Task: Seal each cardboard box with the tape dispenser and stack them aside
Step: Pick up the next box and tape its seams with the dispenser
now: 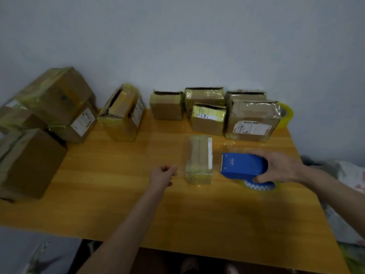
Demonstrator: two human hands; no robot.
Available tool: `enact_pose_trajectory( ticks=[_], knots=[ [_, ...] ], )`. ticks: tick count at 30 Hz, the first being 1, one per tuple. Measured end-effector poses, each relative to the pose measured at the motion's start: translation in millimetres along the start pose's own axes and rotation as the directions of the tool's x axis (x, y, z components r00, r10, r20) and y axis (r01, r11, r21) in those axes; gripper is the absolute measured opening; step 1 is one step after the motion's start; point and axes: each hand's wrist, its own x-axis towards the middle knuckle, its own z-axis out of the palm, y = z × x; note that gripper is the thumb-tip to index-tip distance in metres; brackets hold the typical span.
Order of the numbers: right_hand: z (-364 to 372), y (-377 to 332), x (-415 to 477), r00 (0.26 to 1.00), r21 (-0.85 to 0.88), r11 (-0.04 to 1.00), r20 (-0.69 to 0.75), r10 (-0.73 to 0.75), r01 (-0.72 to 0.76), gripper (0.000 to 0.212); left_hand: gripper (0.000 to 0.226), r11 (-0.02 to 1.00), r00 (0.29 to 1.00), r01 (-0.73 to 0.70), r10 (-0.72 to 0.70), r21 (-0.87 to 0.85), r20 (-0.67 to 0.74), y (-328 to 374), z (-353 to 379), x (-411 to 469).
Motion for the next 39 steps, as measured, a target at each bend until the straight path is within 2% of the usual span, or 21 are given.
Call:
enact_pose_trajectory(
  ticks=[4,9,13,21,24,27,29,30,31,32,34,35,37,39],
  knots=[
    [5.0,6.5,4.1,0.999,0.003,0.999,0.024,0.048,-0.048,0.077,0.021,1.000,1.000,0.009,-0.008,0.020,-0.006,-3.8,5.1,4.7],
    [15.3,11.8,10.8,0.995,-0.007,0.997,0.054,0.079,-0.079,0.075,0.018,0.999,1.000,0.031,-0.031,0.040,-0.001,-9.9,6.2,9.9],
    [25.6,10.6,17.3,0.991,-0.099,0.990,0.075,0.110,-0.102,0.075,0.019,0.996,0.999,0.036,-0.036,0.077,-0.013,-14.8,10.6,15.4],
    [44.7,-1.5,28.4,0.976,-0.169,0.973,0.119,0.180,-0.159,0.075,0.029,0.925,0.998,-0.064,0.056,0.374,0.031,-22.9,23.9,27.7],
    [46.4,-2.3,29.2,0.973,-0.161,0.971,0.123,0.195,-0.174,0.074,0.025,0.796,0.984,-0.177,0.135,0.579,0.116,-24.1,27.0,30.1],
    [46.8,-4.5,28.5,0.972,-0.168,0.968,0.115,0.205,-0.184,0.077,0.029,0.520,0.948,-0.302,0.254,0.799,0.193,-20.8,25.1,30.4],
    [46.6,-5.9,26.8,0.971,-0.183,0.965,0.111,0.211,-0.188,0.080,0.044,0.339,0.953,-0.279,0.211,0.899,0.216,-17.6,16.0,29.8],
    [47.3,-6.1,25.8,0.972,-0.184,0.965,0.108,0.209,-0.187,0.081,0.052,0.289,0.963,-0.242,0.185,0.926,0.194,-15.6,9.8,28.6],
    [47.8,-6.4,25.1,0.973,-0.181,0.966,0.103,0.204,-0.183,0.080,0.054,0.270,0.964,-0.216,0.213,0.938,0.160,-12.6,5.0,26.2],
    [48.2,-7.2,25.0,0.975,-0.172,0.969,0.100,0.197,-0.179,0.079,0.050,0.264,0.940,-0.235,0.308,0.936,0.149,-10.1,3.4,22.3],
    [49.1,-8.1,25.1,0.979,-0.150,0.975,0.096,0.181,-0.166,0.074,0.042,0.274,0.812,-0.437,0.529,0.856,0.245,-5.9,12.9,8.5],
    [50.0,-8.0,25.1,0.980,-0.140,0.977,0.096,0.173,-0.159,0.074,0.046,0.264,0.747,-0.564,0.567,0.782,0.348,-4.4,23.3,-0.2],
    [50.2,-7.5,23.9,0.982,-0.141,0.979,0.096,0.163,-0.149,0.076,0.064,0.192,0.656,-0.716,0.514,0.671,0.553,-7.6,45.7,-15.3],
    [48.9,-5.4,21.4,0.985,-0.160,0.978,0.093,0.147,-0.131,0.080,0.076,0.106,0.638,-0.739,0.427,0.666,0.640,-14.4,57.7,-19.9]
  ],
)
